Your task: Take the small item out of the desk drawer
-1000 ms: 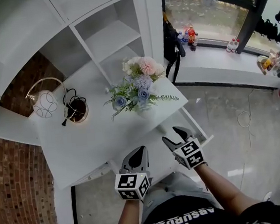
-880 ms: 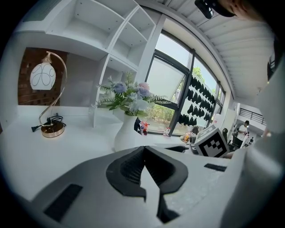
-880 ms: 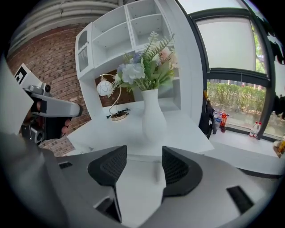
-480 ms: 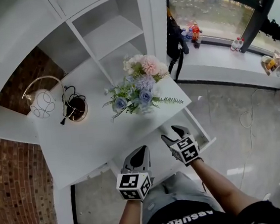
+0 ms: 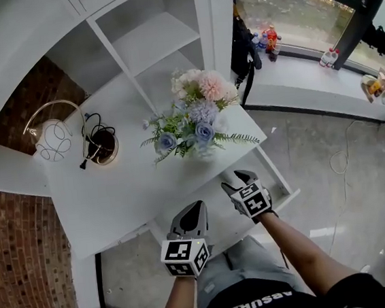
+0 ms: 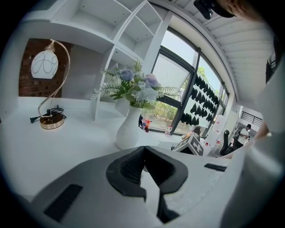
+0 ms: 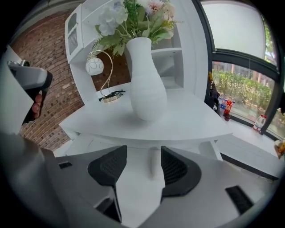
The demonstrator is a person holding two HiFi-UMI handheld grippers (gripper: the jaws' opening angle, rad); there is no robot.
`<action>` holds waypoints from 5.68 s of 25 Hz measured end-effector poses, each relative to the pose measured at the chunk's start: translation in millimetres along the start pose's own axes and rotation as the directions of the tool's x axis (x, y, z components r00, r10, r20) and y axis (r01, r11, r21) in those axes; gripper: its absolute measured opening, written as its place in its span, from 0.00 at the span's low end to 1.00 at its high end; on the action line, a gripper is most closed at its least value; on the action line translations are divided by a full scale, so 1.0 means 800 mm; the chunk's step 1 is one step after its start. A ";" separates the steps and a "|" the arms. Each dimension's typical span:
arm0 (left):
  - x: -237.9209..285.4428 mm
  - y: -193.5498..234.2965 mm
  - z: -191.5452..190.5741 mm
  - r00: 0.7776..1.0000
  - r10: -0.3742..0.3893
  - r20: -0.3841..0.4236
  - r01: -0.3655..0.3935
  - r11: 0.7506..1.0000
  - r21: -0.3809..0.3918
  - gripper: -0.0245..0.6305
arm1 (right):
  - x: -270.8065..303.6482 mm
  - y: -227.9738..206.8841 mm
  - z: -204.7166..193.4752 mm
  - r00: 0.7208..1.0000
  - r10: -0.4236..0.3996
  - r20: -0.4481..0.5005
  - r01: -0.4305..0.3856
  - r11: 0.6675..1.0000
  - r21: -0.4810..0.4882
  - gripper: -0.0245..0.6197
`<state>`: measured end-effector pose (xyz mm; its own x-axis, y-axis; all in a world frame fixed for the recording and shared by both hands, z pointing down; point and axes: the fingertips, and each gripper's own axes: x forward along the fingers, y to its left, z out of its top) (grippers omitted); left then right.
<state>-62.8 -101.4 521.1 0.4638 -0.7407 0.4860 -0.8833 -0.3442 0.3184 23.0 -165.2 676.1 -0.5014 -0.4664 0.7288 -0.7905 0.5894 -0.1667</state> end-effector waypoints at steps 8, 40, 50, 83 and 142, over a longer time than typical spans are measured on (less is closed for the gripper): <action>0.011 0.006 -0.005 1.000 0.004 -0.016 -0.004 1.000 -0.015 0.05 | 0.029 -0.015 -0.017 0.999 -0.012 -0.047 0.012 1.000 -0.007 0.40; 0.045 0.013 -0.045 0.995 0.002 -0.100 -0.007 0.999 -0.051 0.05 | 0.125 -0.051 -0.085 0.972 -0.012 -0.234 0.007 1.000 -0.024 0.40; 0.046 0.016 -0.044 0.995 0.007 -0.098 -0.012 0.998 -0.054 0.05 | 0.133 -0.046 -0.099 0.959 -0.009 -0.282 -0.008 0.998 -0.057 0.36; 0.043 0.019 -0.047 0.994 0.013 -0.105 -0.019 0.998 -0.059 0.05 | 0.112 -0.043 -0.106 0.952 0.003 -0.305 -0.013 0.999 -0.031 0.25; -0.025 -0.024 -0.032 0.993 -0.069 -0.092 0.076 0.994 0.077 0.05 | -0.056 0.007 -0.067 0.995 -0.022 -0.098 0.028 0.997 0.066 0.25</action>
<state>-53.7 -65.4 526.0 0.5277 -0.6592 0.5357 -0.8482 -0.4431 0.2903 60.1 -105.8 678.1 -0.4470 -0.4121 0.7939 -0.8258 0.5314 -0.1891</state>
